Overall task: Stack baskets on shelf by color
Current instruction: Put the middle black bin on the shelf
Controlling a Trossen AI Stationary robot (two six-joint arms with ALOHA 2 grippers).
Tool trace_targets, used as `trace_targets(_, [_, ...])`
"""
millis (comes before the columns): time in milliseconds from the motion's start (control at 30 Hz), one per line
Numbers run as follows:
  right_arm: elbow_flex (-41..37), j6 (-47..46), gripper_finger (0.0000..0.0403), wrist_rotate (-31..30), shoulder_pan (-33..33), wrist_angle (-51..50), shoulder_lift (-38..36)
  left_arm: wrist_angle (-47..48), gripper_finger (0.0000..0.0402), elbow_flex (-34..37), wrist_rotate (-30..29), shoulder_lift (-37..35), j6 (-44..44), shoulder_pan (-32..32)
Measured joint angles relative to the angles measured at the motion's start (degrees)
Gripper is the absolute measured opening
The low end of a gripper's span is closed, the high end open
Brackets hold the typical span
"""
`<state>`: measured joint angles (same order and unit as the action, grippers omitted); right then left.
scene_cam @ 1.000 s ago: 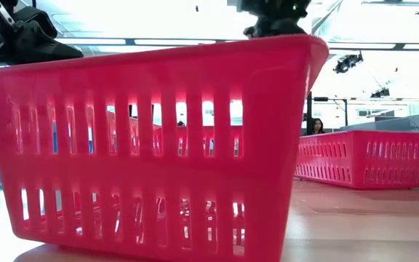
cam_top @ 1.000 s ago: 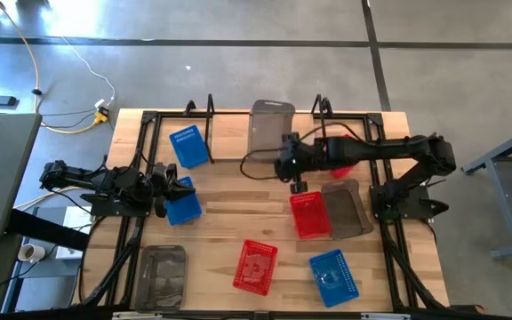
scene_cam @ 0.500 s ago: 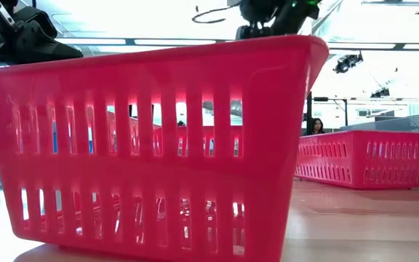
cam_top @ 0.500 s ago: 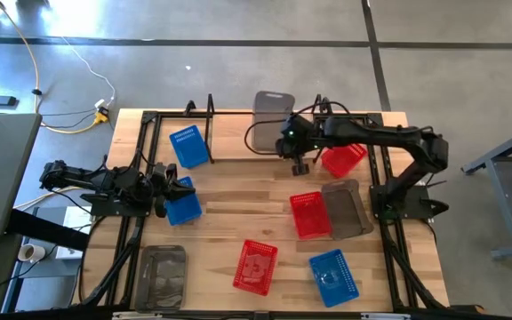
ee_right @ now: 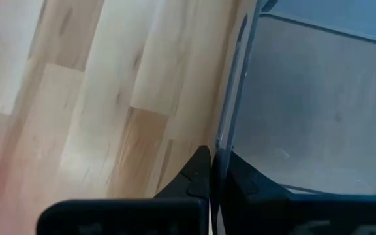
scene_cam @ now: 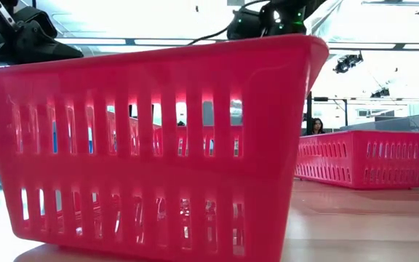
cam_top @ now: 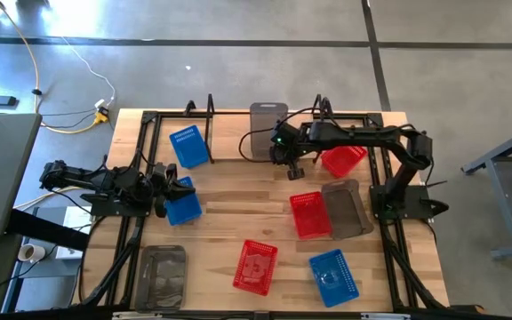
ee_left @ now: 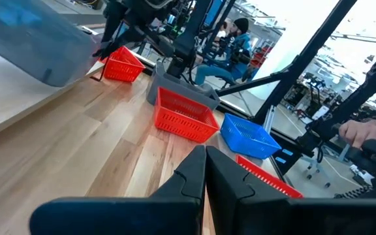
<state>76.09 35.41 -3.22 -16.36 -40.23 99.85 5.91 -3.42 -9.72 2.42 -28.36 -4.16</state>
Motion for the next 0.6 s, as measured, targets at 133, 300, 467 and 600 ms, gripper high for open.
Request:
trace_targets(133, [0.00, 0.33, 0.0000, -0.91, -0.13, 1.85, 1.17, -0.01, 0.0000, 0.00, -0.11, 0.01, 0.00, 0.00])
trace_targets(300, [0.00, 1.03, 0.0000, -3.60, -0.15, 1.72, 2.42, 0.03, 0.0000, 0.00, -0.11, 0.17, 0.00, 0.00])
trace_targets(467, [0.00, 1.04, 0.0000, -3.81, -0.15, 1.95, 2.73, 0.00, 0.0000, 0.00, -0.11, 0.17, 0.00, 0.00])
trace_targets(600, [0.00, 1.54, 0.0001, -3.57, -0.15, 1.96, 2.73, 0.00, 0.0000, 0.00, -0.11, 0.17, 0.00, 0.02])
